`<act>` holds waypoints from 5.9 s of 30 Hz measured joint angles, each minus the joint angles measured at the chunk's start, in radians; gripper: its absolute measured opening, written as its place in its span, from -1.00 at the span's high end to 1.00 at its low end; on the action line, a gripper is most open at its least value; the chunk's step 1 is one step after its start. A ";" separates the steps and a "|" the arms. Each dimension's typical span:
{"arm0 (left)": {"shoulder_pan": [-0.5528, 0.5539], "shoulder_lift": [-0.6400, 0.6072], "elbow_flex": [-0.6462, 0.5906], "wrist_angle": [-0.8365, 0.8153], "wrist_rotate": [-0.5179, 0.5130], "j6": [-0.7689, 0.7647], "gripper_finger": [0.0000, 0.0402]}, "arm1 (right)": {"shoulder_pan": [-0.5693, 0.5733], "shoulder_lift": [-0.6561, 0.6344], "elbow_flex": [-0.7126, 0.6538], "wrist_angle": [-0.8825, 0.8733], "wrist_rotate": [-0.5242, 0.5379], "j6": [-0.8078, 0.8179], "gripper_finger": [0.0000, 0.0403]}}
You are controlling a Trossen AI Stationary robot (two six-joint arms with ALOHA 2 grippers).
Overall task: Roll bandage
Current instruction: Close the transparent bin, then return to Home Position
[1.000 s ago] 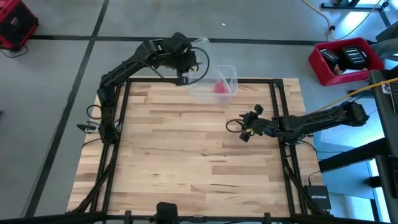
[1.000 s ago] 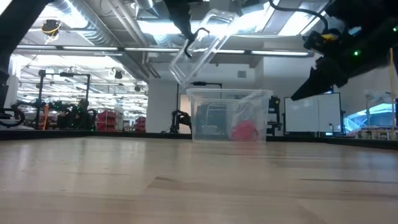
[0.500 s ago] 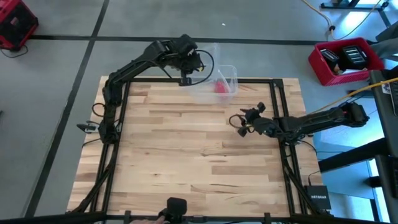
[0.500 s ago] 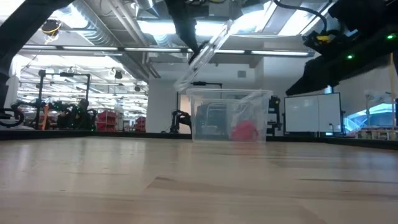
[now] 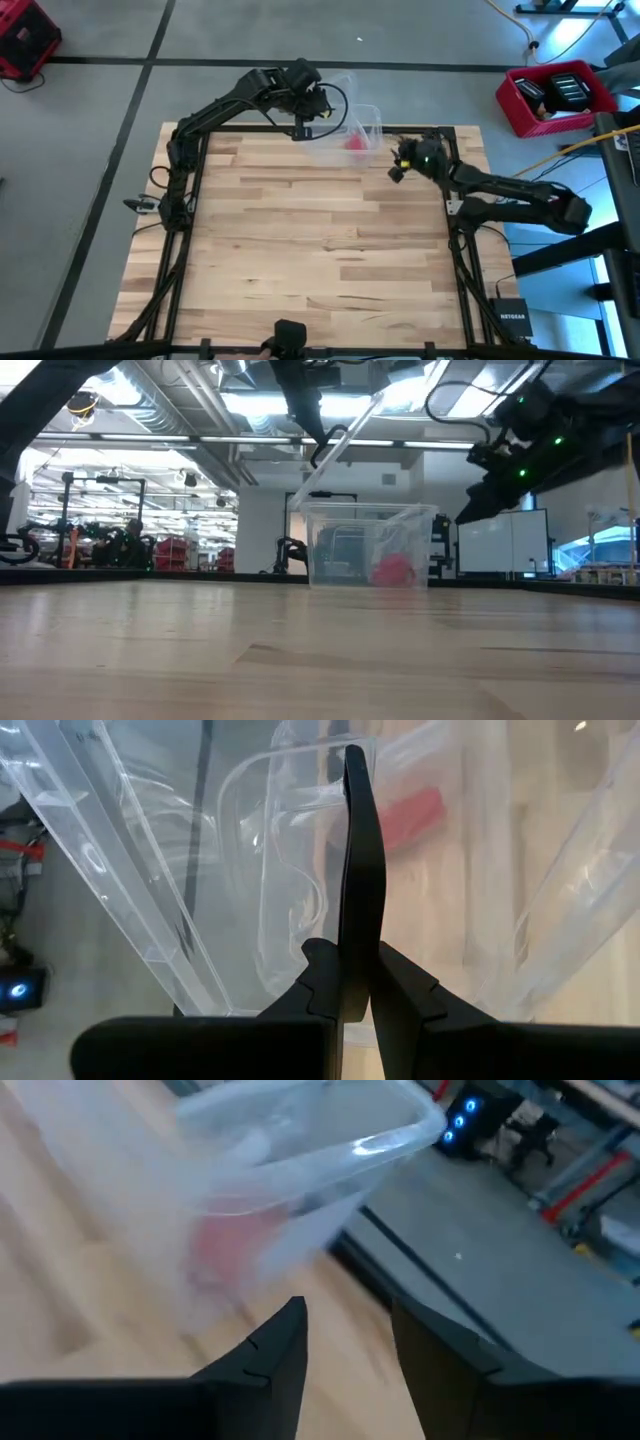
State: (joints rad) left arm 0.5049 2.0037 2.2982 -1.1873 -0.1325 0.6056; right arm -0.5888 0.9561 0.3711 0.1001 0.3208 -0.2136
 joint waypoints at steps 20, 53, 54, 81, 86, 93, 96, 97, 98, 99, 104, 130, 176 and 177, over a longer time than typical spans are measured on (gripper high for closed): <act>0.000 0.047 0.000 0.051 0.052 -0.029 0.90 | -0.184 0.439 0.073 0.480 -0.393 -0.158 0.25; 0.033 -0.081 0.050 -0.270 -0.015 -0.134 0.87 | -0.183 0.439 0.081 0.419 -0.419 -0.150 0.25; 0.040 -0.080 0.042 -0.262 -0.004 -0.133 0.88 | -0.183 0.439 0.081 0.419 -0.419 -0.150 0.25; -0.010 0.046 -0.066 0.070 0.073 -0.129 0.84 | -0.116 0.439 0.080 0.456 -0.445 -0.151 0.25; -0.016 0.069 -0.067 0.094 0.072 -0.129 0.81 | -0.117 0.439 0.080 0.453 -0.445 -0.150 0.25; -0.022 0.072 -0.067 0.101 0.070 -0.135 0.83 | -0.117 0.439 0.080 0.449 -0.445 -0.150 0.25; -0.025 0.078 -0.067 0.101 0.070 -0.158 0.83 | -0.117 0.439 0.080 0.448 -0.445 -0.150 0.25; -0.028 0.081 -0.067 0.104 0.070 -0.158 0.83 | -0.117 0.439 0.081 0.448 -0.445 -0.150 0.25; -0.029 0.083 -0.067 0.102 0.064 -0.156 0.81 | -0.117 0.439 0.081 0.447 -0.445 -0.150 0.25; -0.036 0.085 -0.067 0.096 0.045 -0.150 0.81 | -0.117 0.439 0.081 0.444 -0.445 -0.150 0.25; -0.085 0.083 -0.056 0.081 -0.187 -0.089 0.84 | -0.118 0.454 0.081 0.441 -0.445 -0.150 0.25; -0.089 0.187 -0.049 0.076 -0.204 0.016 0.82 | -0.117 0.501 0.081 0.510 -0.497 -0.102 0.25; -0.124 -0.049 0.048 0.059 -0.010 -0.167 0.27 | -0.119 -0.040 0.081 0.054 -0.450 0.053 0.25; -0.124 -0.068 0.048 0.048 -0.007 -0.185 0.29 | -0.119 -0.065 0.081 0.049 -0.468 0.073 0.25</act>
State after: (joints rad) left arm 0.3805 1.9362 2.3466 -1.1396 -0.1398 0.4210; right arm -0.7074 0.8914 0.4526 0.1491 -0.1468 -0.1407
